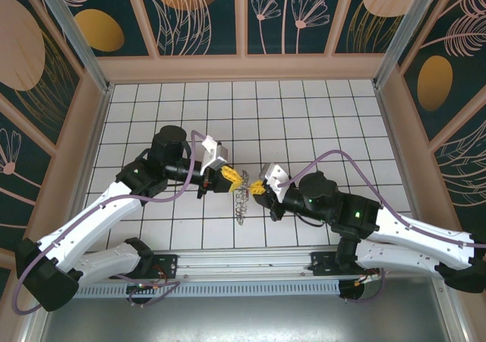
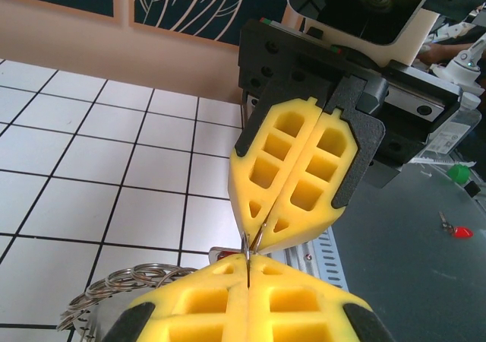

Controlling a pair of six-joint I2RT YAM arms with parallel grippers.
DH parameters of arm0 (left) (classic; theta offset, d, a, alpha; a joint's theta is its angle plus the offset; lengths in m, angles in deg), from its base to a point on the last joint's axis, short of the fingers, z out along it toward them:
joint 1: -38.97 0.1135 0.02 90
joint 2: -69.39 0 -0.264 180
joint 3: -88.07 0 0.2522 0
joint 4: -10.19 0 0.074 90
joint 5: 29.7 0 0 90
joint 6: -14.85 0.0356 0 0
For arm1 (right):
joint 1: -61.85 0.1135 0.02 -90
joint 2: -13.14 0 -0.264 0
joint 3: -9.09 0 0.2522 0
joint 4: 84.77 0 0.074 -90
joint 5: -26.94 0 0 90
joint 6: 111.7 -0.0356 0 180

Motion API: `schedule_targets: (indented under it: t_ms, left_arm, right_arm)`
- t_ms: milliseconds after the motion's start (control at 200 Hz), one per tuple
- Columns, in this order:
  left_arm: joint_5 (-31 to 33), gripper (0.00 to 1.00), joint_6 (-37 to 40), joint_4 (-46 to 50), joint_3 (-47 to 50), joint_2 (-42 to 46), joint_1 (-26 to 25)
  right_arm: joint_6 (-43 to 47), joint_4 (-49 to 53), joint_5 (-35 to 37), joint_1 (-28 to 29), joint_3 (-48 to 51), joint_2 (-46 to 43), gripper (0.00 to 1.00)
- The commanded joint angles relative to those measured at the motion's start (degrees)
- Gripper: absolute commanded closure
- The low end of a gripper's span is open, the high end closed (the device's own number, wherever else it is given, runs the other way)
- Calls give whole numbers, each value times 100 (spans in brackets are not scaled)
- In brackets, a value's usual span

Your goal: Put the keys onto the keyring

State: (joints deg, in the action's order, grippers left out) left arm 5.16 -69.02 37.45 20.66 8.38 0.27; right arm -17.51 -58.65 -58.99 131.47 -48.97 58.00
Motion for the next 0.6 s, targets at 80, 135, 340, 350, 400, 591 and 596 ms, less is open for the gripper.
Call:
schedule_targets:
  t_ms: [80,135,340,350,400,591,596]
  left_arm:
    - [-147,100,7,-198,-3,90,-37]
    - [-147,100,8,-198,3,89,-39]
    - [-155,100,10,-198,0,90,-40]
    - [-155,100,11,-194,-2,87,-39]
    - [-156,100,10,-195,-5,90,-40]
    - [-138,100,-15,-203,0,107,-36]
    - [-138,100,-20,-201,-3,107,-34]
  right_arm:
    - [-39,-267,92,-9,-132,-43,100]
    - [-83,-200,140,-10,-123,-63,100]
    - [-164,-109,234,-10,-97,-199,100]
    - [-159,-115,234,-10,-97,-198,100]
    - [-155,-117,225,-6,-106,-198,100]
    - [-129,-155,199,-6,-88,-171,100]
    - [-129,-155,199,-8,-88,-171,100]
